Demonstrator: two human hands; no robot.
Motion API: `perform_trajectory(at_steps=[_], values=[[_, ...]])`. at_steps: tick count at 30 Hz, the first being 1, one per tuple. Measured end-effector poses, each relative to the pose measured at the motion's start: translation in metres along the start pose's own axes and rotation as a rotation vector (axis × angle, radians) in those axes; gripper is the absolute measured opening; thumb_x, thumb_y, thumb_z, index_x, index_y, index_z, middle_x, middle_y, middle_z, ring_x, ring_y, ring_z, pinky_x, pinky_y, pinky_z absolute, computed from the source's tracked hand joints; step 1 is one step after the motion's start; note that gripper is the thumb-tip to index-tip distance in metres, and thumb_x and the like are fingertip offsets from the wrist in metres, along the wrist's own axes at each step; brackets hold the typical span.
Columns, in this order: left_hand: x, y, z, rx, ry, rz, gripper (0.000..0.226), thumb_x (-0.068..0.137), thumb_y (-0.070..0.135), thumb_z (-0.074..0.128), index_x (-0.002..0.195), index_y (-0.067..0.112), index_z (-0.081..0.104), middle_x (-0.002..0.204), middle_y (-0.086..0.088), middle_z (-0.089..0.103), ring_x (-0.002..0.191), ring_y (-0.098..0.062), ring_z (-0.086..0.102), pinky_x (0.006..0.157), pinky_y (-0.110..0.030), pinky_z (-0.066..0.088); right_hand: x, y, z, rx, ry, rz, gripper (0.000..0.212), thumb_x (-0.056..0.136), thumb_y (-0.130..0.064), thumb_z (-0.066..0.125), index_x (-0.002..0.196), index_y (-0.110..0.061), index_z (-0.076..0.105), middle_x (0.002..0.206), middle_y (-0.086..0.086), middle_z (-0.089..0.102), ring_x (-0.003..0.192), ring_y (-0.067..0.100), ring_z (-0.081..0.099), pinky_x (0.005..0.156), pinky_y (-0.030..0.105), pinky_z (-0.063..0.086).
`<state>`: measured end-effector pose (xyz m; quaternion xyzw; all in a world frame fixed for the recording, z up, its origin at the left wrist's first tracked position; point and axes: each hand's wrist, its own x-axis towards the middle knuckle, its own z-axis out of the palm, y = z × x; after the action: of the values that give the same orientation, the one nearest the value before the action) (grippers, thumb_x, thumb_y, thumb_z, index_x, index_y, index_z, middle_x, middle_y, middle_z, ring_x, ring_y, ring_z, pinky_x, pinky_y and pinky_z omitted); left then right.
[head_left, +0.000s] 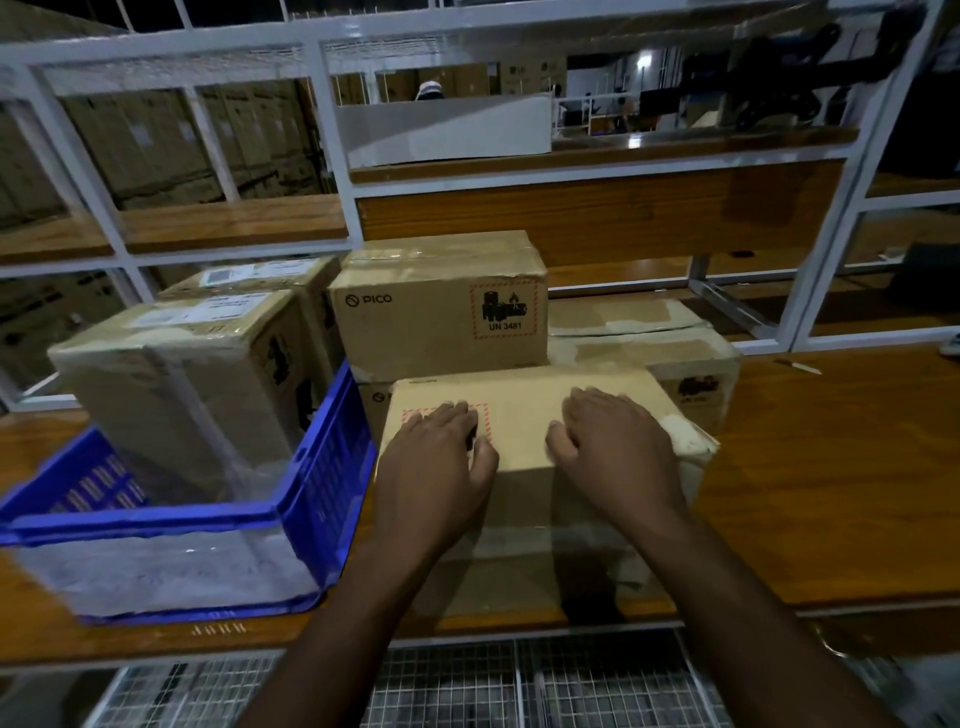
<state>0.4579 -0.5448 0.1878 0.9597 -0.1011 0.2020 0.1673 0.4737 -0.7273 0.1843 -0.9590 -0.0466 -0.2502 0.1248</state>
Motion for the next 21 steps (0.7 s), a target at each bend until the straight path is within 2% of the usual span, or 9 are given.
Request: perform_trajectory(at_steps=[2, 4, 6, 8, 10, 12, 15, 17, 21], values=[[0.009, -0.002, -0.004, 0.006, -0.060, 0.009, 0.049, 0.103, 0.039, 0.043, 0.148, 0.022, 0.050, 0.155, 0.004, 0.046, 0.140, -0.012, 0.043, 0.114, -0.031, 0.034, 0.009, -0.008, -0.003, 0.001, -0.084, -0.009, 0.026, 0.096, -0.038, 0.046, 0.097, -0.018, 0.063, 0.097, 0.000, 0.063, 0.086, 0.015, 0.053, 0.090, 0.032, 0.041], [0.019, -0.005, -0.003, 0.040, -0.212, 0.072, 0.055, 0.105, 0.041, 0.036, 0.157, 0.020, 0.034, 0.164, 0.001, 0.031, 0.149, -0.011, 0.028, 0.122, -0.033, 0.022, 0.012, -0.014, 0.001, 0.029, -0.164, -0.056, 0.036, 0.099, -0.039, 0.041, 0.121, -0.019, 0.061, 0.126, 0.000, 0.062, 0.118, 0.017, 0.054, 0.107, 0.037, 0.033], [0.027, -0.007, 0.001, 0.101, -0.354, 0.128, 0.060, 0.108, 0.041, 0.026, 0.162, 0.018, 0.014, 0.169, 0.000, 0.011, 0.155, -0.009, 0.006, 0.127, -0.035, 0.004, 0.014, -0.015, 0.005, 0.044, -0.235, -0.085, 0.046, 0.101, -0.039, 0.037, 0.141, -0.022, 0.050, 0.152, -0.002, 0.046, 0.142, 0.014, 0.036, 0.119, 0.044, 0.019], [0.031, -0.007, 0.002, 0.097, -0.381, 0.139, 0.060, 0.108, 0.040, 0.025, 0.162, 0.017, 0.012, 0.170, 0.000, 0.007, 0.155, -0.008, 0.002, 0.127, -0.036, 0.000, 0.019, -0.015, 0.003, 0.048, -0.250, -0.090, 0.039, 0.099, -0.038, 0.041, 0.130, -0.024, 0.058, 0.143, -0.001, 0.055, 0.132, 0.015, 0.046, 0.114, 0.044, 0.027], [0.033, -0.007, 0.001, 0.065, -0.369, 0.148, 0.059, 0.107, 0.039, 0.030, 0.161, 0.017, 0.020, 0.169, -0.001, 0.014, 0.154, -0.009, 0.008, 0.127, -0.035, 0.003, 0.029, -0.016, -0.003, 0.016, -0.244, -0.060, 0.027, 0.096, -0.038, 0.047, 0.106, -0.022, 0.067, 0.111, 0.001, 0.067, 0.100, 0.019, 0.058, 0.088, 0.037, 0.042], [0.035, -0.007, 0.000, 0.053, -0.367, 0.141, 0.056, 0.105, 0.038, 0.035, 0.158, 0.018, 0.030, 0.166, -0.002, 0.025, 0.152, -0.012, 0.019, 0.125, -0.035, 0.011, 0.039, -0.022, -0.005, -0.016, -0.248, -0.025, 0.029, 0.096, -0.041, 0.048, 0.097, -0.021, 0.070, 0.096, 0.002, 0.068, 0.084, 0.020, 0.057, 0.071, 0.033, 0.039], [0.044, -0.007, 0.000, 0.084, -0.316, 0.119, 0.045, 0.103, 0.042, 0.038, 0.140, 0.019, 0.048, 0.145, -0.003, 0.049, 0.132, -0.017, 0.043, 0.110, -0.041, 0.032, 0.040, -0.029, 0.004, -0.010, -0.251, -0.065, 0.031, 0.099, -0.041, 0.045, 0.114, -0.027, 0.069, 0.119, 0.001, 0.065, 0.110, 0.020, 0.057, 0.095, 0.043, 0.043], [0.050, -0.006, 0.001, 0.093, -0.300, 0.109, 0.043, 0.102, 0.044, 0.037, 0.135, 0.019, 0.050, 0.138, -0.003, 0.051, 0.126, -0.018, 0.045, 0.106, -0.041, 0.035, 0.038, -0.029, 0.011, 0.008, -0.270, -0.084, 0.036, 0.101, -0.040, 0.043, 0.130, -0.031, 0.061, 0.141, -0.003, 0.055, 0.134, 0.016, 0.043, 0.114, 0.054, 0.026], [0.051, -0.011, 0.010, 0.095, -0.418, 0.125, 0.063, 0.106, 0.049, 0.024, 0.161, 0.019, 0.018, 0.169, -0.001, 0.015, 0.154, -0.012, 0.011, 0.126, -0.040, 0.006, 0.040, -0.021, 0.015, 0.076, -0.276, -0.067, 0.045, 0.101, -0.046, 0.042, 0.142, -0.030, 0.051, 0.153, -0.007, 0.044, 0.144, 0.012, 0.032, 0.120, 0.052, 0.017]])
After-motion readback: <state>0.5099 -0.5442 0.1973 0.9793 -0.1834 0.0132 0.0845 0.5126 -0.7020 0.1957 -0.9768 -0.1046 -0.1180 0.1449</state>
